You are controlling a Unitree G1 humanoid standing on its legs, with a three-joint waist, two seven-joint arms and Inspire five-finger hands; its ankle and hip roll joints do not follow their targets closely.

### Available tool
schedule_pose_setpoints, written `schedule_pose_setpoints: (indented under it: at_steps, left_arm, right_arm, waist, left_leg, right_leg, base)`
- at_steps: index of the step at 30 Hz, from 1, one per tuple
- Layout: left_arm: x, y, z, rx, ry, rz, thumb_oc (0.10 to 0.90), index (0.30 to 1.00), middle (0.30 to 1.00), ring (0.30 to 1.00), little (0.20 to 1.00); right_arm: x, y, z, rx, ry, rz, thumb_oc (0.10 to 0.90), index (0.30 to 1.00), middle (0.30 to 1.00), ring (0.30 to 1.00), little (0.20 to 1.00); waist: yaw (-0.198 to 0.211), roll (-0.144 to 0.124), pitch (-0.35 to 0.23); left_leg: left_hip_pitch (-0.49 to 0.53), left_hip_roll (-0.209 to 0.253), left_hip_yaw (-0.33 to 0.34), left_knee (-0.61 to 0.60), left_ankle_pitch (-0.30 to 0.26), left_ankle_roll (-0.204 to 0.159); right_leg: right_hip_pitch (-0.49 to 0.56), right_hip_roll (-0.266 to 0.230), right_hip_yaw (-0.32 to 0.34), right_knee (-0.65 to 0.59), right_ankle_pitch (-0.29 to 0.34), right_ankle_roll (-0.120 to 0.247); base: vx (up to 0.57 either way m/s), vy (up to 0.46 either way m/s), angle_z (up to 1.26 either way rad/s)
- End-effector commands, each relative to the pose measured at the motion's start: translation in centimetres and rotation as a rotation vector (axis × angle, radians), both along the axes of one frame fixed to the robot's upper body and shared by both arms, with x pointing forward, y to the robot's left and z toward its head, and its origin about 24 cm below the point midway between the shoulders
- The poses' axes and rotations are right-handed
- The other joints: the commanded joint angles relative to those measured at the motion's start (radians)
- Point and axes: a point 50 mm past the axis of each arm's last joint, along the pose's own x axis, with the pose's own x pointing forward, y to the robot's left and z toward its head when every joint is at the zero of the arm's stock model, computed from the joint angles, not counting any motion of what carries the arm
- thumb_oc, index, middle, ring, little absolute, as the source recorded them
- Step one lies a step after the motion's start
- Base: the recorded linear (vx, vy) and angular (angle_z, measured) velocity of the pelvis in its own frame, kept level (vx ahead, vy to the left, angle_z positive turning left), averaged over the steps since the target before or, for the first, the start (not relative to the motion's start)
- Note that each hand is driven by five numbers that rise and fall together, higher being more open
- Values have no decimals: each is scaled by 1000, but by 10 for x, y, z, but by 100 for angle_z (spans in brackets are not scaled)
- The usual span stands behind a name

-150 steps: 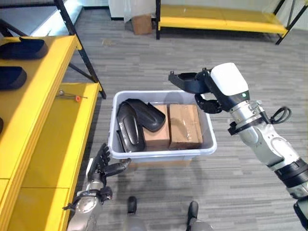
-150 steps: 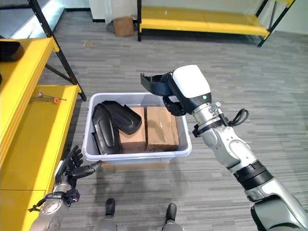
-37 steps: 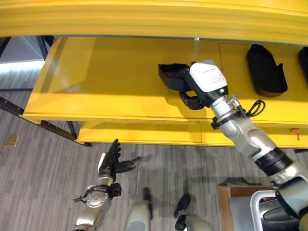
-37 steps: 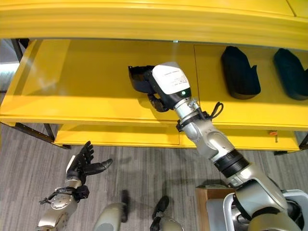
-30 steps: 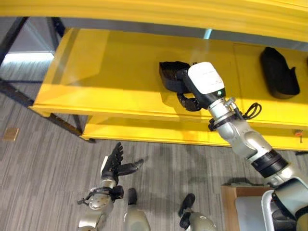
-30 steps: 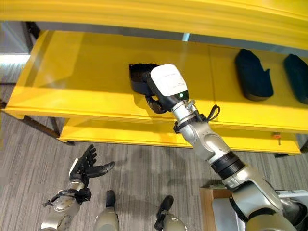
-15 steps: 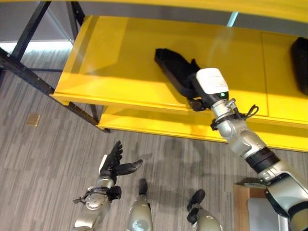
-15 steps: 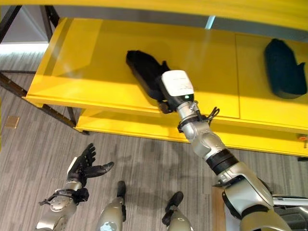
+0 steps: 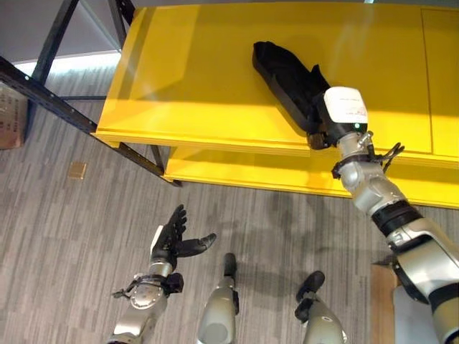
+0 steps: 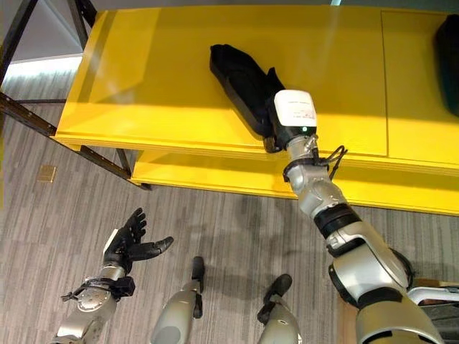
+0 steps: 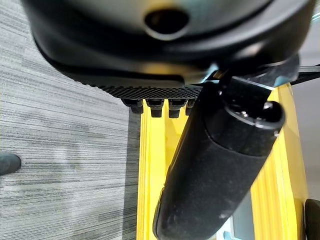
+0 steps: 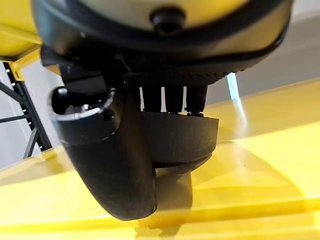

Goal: Move parts from the plastic box to the shelf.

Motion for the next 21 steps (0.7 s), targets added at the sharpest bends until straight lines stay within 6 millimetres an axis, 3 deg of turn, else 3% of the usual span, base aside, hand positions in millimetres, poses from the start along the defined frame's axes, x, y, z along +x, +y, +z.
schedule_pose_setpoints:
  at_steps: [1,11,21]
  left_arm:
    - [12,-7,36,-14,-196,-52,900,1000,1000,1000,1000]
    - [14,-6,37,-14,-198,-48,900,1000,1000,1000,1000]
    - [16,-6,39,-19,-207,-31,900,1000,1000,1000,1000]
  right_arm:
    - [-1,-19,90,16,-283,-112,400,300,300,300,300]
    - [-9,-32,124,81,-403,-149,400,300,300,300,300]
    - [-7,-46,121,210,-427,-226,400,300,300,300,300]
  waist:
    - [12,-29,1]
    - [2,-33,7]
    - [2,-35,15]
  left_leg:
    - [15,50,22,-9,53,-35]
    - [10,51,24,-8,51,-34]
    - [0,52,15,-3,50,-33]
  right_leg:
    - [36,-24,-17,31,-6,65]
    - [18,-28,-14,41,-3,68]
    - [9,-30,-19,57,-5,69]
  base:
    - [6,15,-3]
    - [0,0,0]
    - [1,-1,1]
